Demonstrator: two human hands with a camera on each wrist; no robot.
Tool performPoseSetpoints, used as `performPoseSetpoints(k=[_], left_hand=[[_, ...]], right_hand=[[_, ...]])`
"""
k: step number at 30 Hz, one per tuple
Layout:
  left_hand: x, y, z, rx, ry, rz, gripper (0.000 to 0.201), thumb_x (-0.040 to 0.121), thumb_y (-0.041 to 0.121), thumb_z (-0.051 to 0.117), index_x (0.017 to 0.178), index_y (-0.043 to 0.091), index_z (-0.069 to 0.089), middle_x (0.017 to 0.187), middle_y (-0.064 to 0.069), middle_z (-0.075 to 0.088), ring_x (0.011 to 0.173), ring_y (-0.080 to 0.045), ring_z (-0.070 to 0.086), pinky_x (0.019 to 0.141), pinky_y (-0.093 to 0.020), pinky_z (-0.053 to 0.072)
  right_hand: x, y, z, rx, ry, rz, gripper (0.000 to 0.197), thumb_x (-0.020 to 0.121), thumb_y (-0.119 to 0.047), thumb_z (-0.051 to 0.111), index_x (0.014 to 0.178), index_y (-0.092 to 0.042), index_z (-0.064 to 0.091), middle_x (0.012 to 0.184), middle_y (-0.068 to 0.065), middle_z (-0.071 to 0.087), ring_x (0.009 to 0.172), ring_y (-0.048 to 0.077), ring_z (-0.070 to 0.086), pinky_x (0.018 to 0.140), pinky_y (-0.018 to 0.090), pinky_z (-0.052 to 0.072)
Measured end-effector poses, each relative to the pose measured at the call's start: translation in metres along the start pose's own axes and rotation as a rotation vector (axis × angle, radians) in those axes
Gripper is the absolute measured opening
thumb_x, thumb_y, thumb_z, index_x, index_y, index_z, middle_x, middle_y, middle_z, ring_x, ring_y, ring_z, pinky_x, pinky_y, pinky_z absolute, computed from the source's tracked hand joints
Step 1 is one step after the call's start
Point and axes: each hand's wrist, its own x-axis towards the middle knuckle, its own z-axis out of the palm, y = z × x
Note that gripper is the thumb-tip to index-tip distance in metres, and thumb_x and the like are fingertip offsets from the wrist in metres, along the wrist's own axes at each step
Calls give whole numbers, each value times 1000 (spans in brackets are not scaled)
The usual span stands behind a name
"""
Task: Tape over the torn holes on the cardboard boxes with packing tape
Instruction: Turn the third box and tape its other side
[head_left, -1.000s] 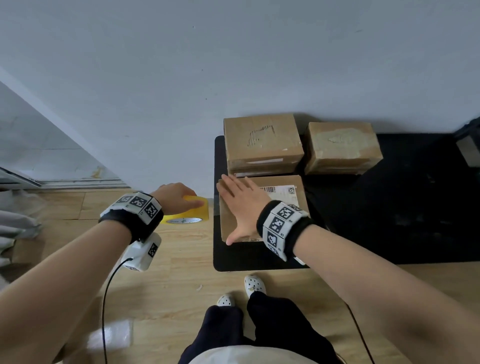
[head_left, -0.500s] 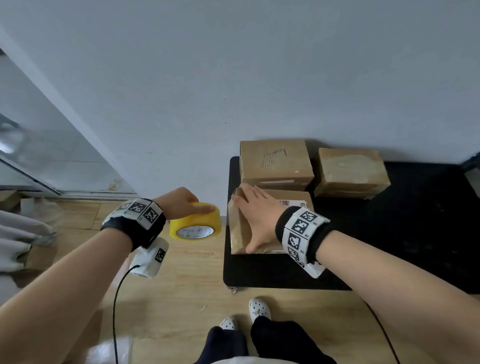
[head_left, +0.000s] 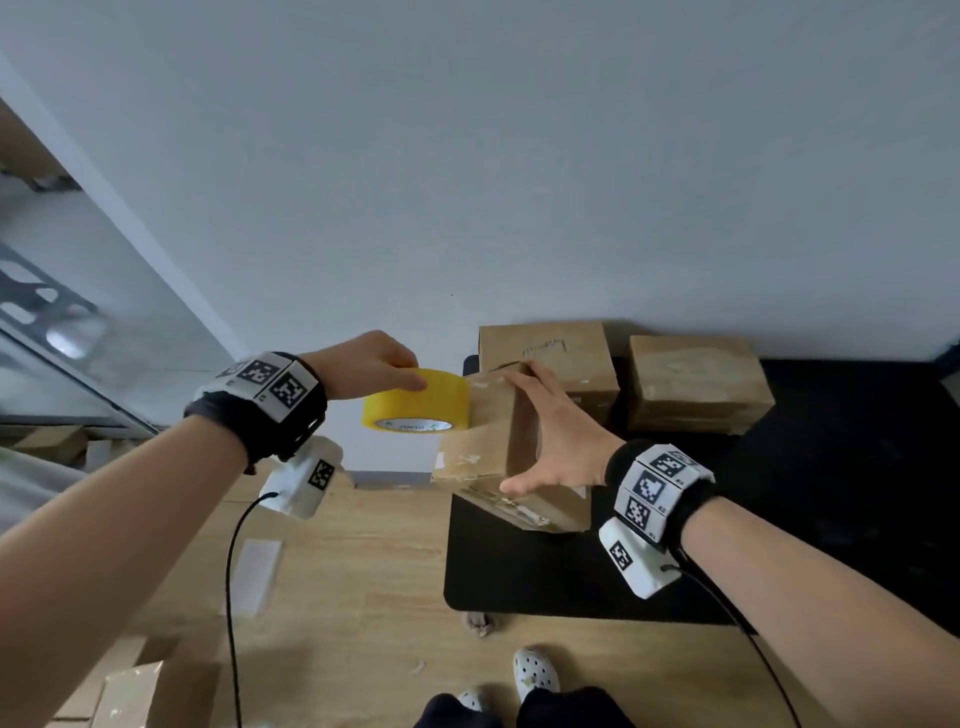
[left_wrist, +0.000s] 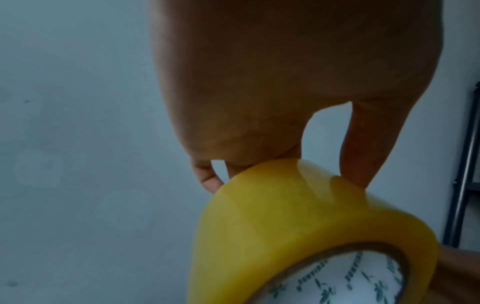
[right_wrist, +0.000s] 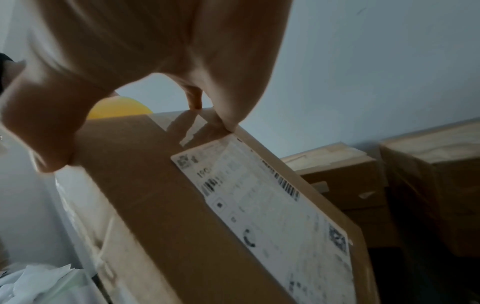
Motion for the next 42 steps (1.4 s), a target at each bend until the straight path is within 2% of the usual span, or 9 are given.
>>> performPoseSetpoints(k=[6, 9, 13, 17, 21, 24, 29, 36, 42], left_hand=[[18, 46, 9, 21, 9, 108, 40, 72, 54, 47, 88, 20, 63, 82, 2, 60, 77, -14, 54, 70, -23, 40], [27, 68, 20, -24, -11, 166, 39, 75, 54, 48, 93, 21, 61, 88, 0, 62, 82, -16, 56, 74, -26, 43], [38, 90, 31, -2, 31, 222, 29, 88, 44, 56, 102, 19, 59, 96, 0, 62, 87, -16, 58, 70, -23, 45], [45, 97, 31, -28, 10, 241, 17, 88, 42, 57, 85, 25, 59, 81, 5, 59, 74, -10, 56, 64, -19, 39], [52, 98, 35, -147, -2, 220, 31, 81, 50, 61, 76, 19, 62, 74, 0, 60, 69, -13, 55, 65, -23, 42], [56, 98, 38, -191, -14, 221, 23, 83, 47, 63, 73, 26, 62, 74, 4, 62, 72, -14, 60, 66, -22, 43], [55, 91, 36, -245, -94, 296, 28, 72, 54, 59, 60, 30, 62, 59, 13, 50, 60, -6, 47, 62, -19, 35], [45, 45, 13, 19, -30, 191, 48, 58, 70, 52, 69, 26, 68, 53, 14, 56, 50, 0, 47, 51, -10, 37], [50, 36, 35, 127, -39, 172, 22, 86, 40, 62, 75, 21, 67, 58, 13, 57, 55, -3, 49, 57, -15, 38]], right_hand=[[-25, 35, -26, -7, -33, 30, 127, 57, -40, 89, 151, -31, 3, 154, -20, -18, 146, 12, 6, 116, 31, 22], [-40, 47, -37, -132, -42, 10, 127, 60, -47, 86, 153, -22, 3, 154, -20, -21, 146, 7, -4, 119, 31, 14], [-45, 48, -42, -134, -25, 28, 119, 64, -59, 77, 153, -20, 10, 160, -13, -5, 145, 3, -4, 120, 33, 7], [-43, 57, -41, -86, 5, 24, 119, 60, -64, 77, 152, -30, 12, 159, -14, 5, 146, 5, 3, 120, 42, 15], [-41, 64, -45, -134, -38, 34, 128, 54, -63, 81, 152, -32, 5, 159, -14, -3, 146, 5, -8, 120, 38, 6], [-33, 67, -43, -180, -56, 42, 137, 43, -76, 75, 151, -32, 3, 159, -12, -5, 146, 8, -9, 120, 44, 10], [-36, 75, -48, -233, -54, 72, 131, 48, -78, 71, 150, -32, 5, 158, -17, -5, 146, 7, -2, 120, 43, 15], [-36, 70, -50, -252, -68, 94, 132, 53, -71, 75, 152, -27, 0, 156, -19, -10, 145, 7, 2, 120, 36, 11], [-42, 66, -53, -224, -80, 147, 130, 55, -64, 79, 151, -31, -1, 156, -20, -11, 145, 7, 1, 120, 35, 9]])
